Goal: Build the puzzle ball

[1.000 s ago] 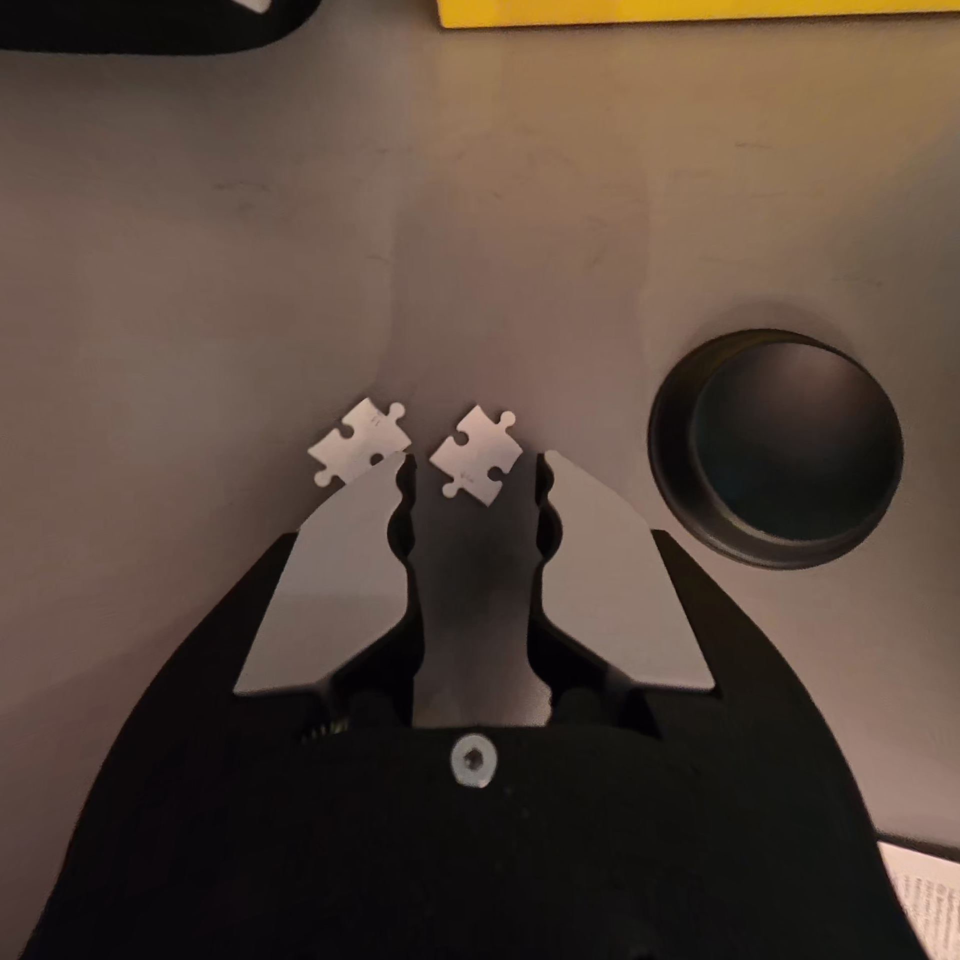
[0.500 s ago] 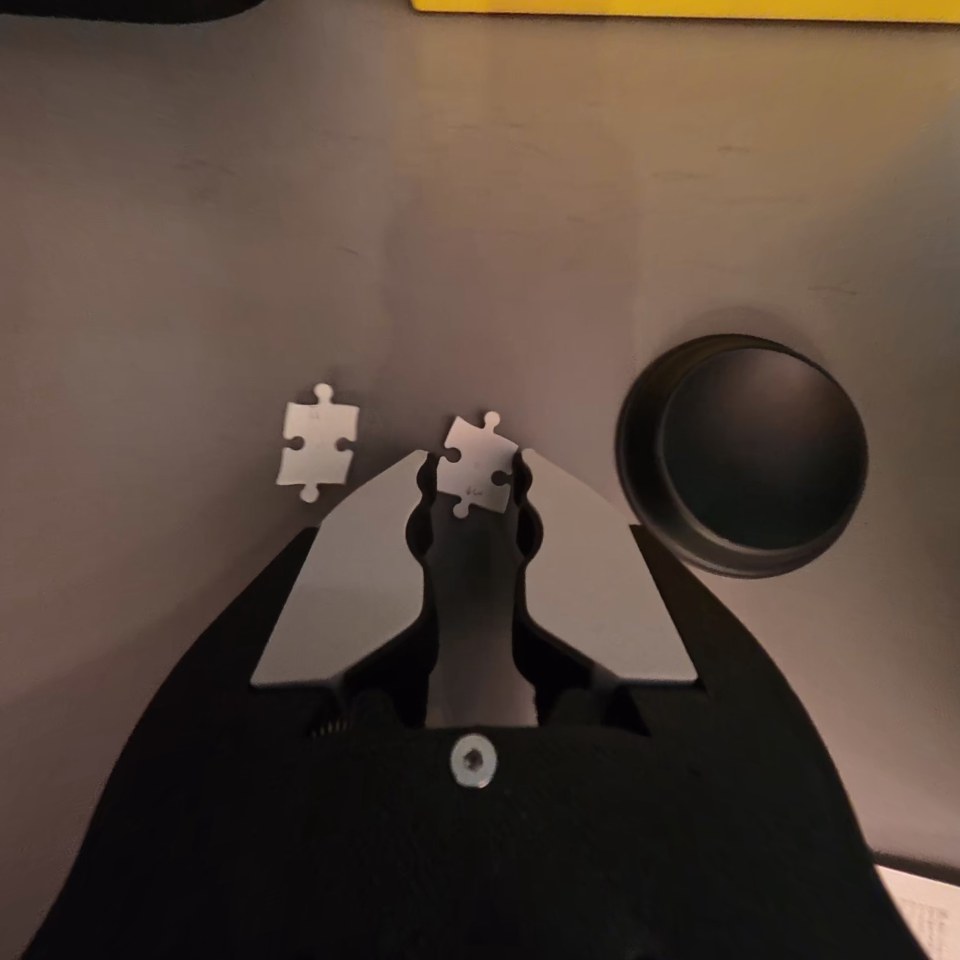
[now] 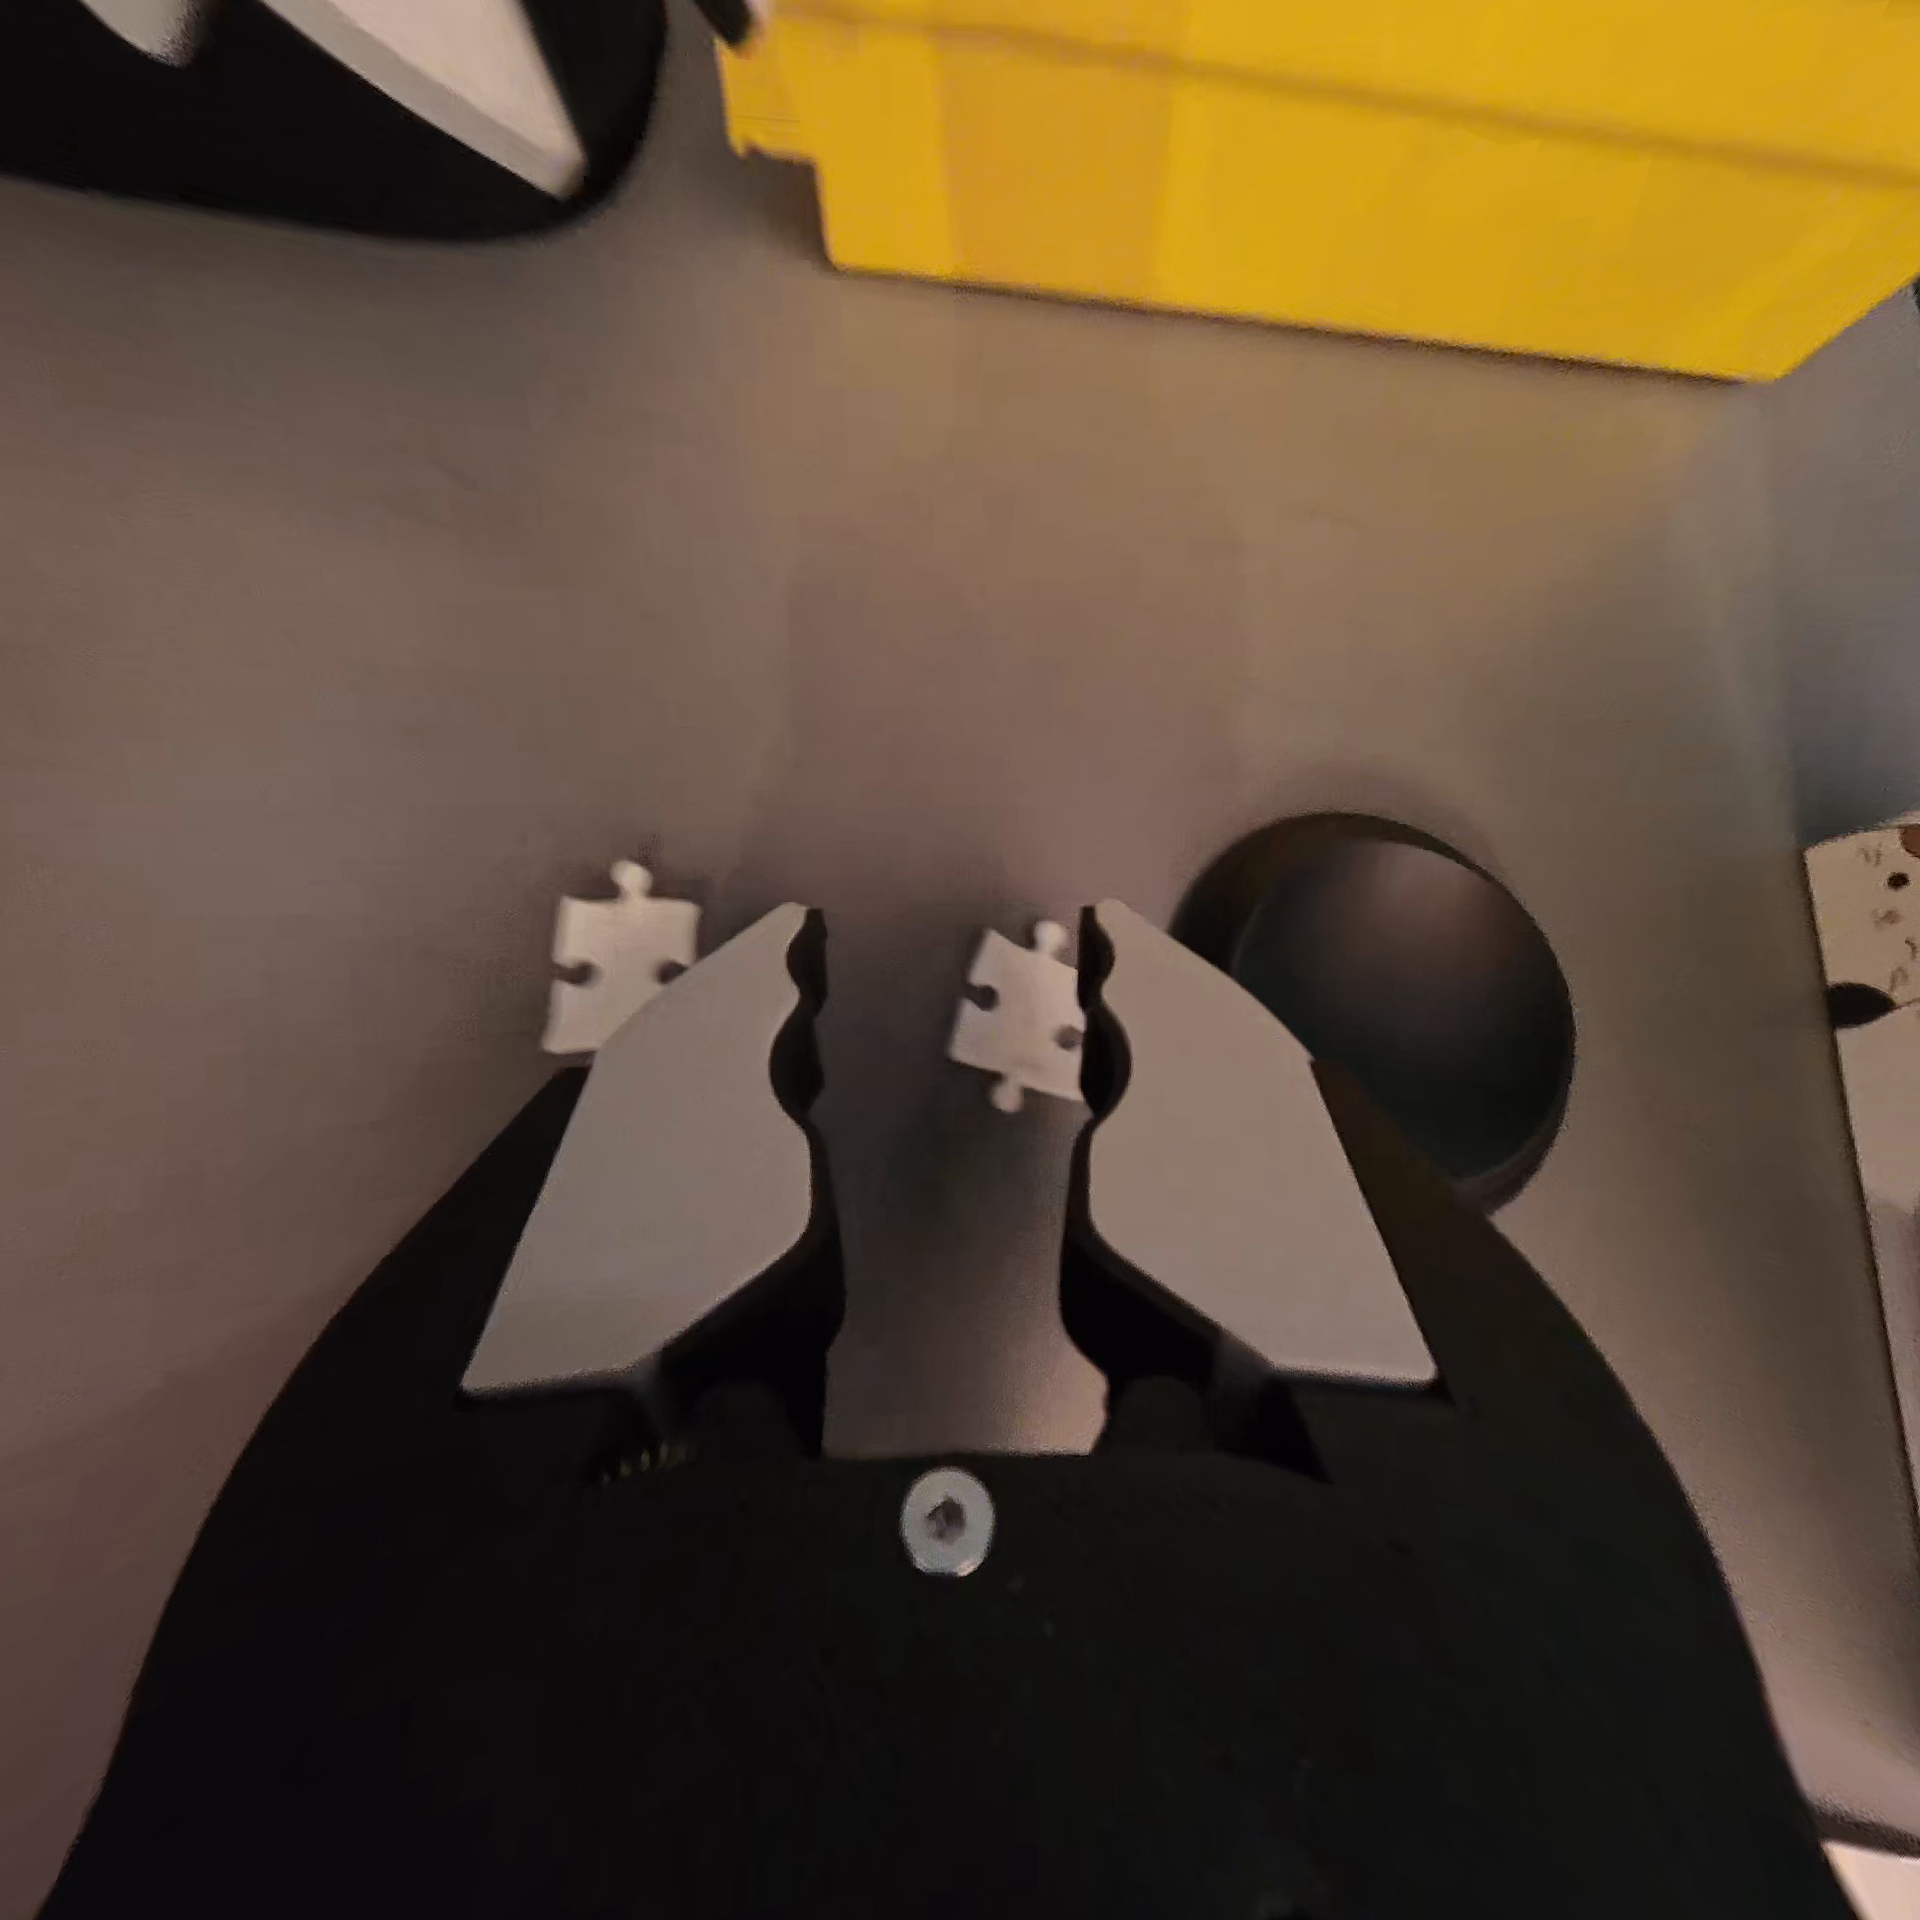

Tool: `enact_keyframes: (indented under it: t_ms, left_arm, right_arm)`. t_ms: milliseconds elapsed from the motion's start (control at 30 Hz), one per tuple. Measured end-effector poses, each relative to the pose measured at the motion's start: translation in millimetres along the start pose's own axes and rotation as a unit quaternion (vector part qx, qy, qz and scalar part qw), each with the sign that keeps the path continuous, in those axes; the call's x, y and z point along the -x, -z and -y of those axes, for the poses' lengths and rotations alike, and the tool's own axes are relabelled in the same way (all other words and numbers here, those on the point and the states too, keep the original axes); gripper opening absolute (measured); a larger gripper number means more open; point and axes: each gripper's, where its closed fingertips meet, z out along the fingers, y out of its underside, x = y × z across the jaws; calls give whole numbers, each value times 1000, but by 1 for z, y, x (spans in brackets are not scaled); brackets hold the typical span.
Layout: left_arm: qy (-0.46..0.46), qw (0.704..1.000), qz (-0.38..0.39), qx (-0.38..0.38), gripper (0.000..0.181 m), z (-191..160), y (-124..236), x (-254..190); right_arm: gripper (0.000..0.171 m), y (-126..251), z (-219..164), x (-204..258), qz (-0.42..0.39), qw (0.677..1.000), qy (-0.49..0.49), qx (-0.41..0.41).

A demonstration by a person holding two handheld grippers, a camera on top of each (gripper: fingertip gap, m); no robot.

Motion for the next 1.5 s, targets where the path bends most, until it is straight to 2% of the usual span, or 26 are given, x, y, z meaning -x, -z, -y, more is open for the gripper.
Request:
enact_keyframes:
  t_ms: [67,300,767,1033,1167,1300,1500]
  left_arm:
    - [1,1000,7,-2,32,2,3,4]
    - [-4,1000,21,3,32,3,13,10]
    - [1,1000,30,-8,32,10,18,15]
    - [2,1000,30,-5,32,8,18,16]
    - [4,1000,30,-7,32,8,19,16]
    - [5,1000,30,-6,32,7,19,17]
    - [6,1000,30,-7,32,7,19,16]
  right_arm:
    - [58,3,7,18,6,1000,-7,6]
    - [57,-5,0,60,20,998,6,59]
    - [30,-7,-13,64,50,995,5,87]
    - [27,-4,-17,56,57,995,-5,80]
    - [40,-5,-12,60,59,996,5,65]
    - [42,-11,-9,59,49,996,10,67]
    - [27,-12,-10,56,59,996,-11,69]
